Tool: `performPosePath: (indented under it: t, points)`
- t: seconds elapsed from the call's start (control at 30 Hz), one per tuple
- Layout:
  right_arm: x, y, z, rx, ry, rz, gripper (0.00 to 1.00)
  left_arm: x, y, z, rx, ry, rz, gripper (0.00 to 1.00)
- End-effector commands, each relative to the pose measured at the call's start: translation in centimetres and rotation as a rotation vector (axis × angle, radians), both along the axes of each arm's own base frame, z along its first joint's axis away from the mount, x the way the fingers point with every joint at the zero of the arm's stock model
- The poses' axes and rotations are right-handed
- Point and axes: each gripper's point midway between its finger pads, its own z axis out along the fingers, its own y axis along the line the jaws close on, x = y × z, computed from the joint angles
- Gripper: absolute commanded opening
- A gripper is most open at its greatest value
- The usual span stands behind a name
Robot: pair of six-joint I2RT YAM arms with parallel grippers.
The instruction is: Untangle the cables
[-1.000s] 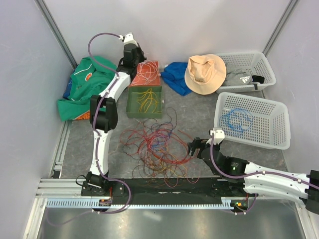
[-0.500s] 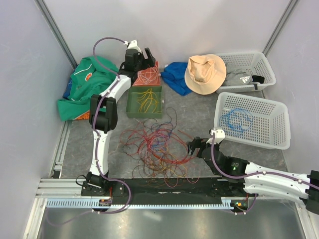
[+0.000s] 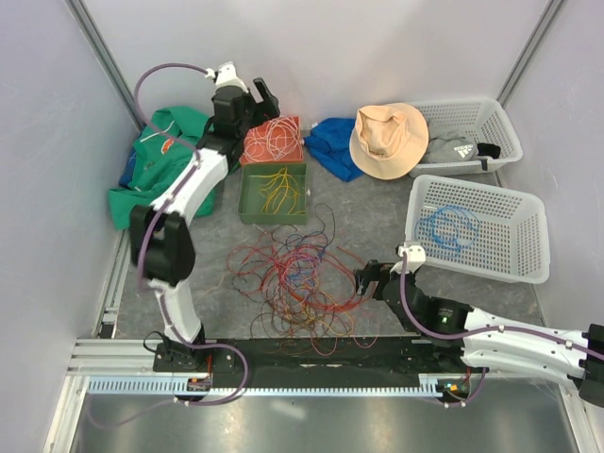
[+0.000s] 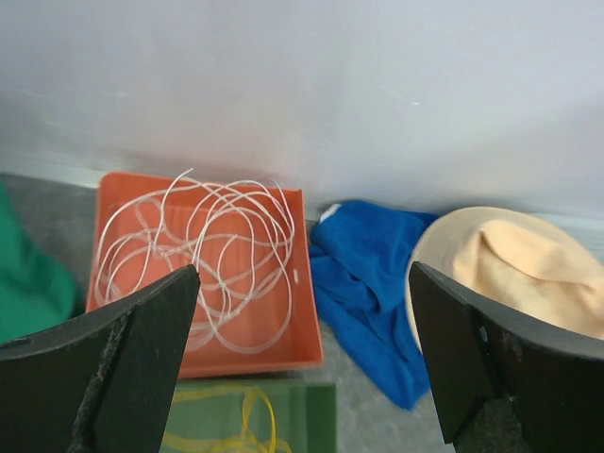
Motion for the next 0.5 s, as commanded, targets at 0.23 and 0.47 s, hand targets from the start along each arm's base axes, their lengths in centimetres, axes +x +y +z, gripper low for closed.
performPosePath:
  t: [0.23,0.47]
  points:
    - [-0.7,5.5,-0.6,-0.078,0.059,0.235,0.94,-22.3,-11.3,-0.6,-0.018,-0.016,-0.161,1.00]
    - [-1.8,6.9,-1.9,-0.048,0.103,0.302,0.91,-31.9,-11.3,-7.1,-0.031,0.142,-0.162,1.00]
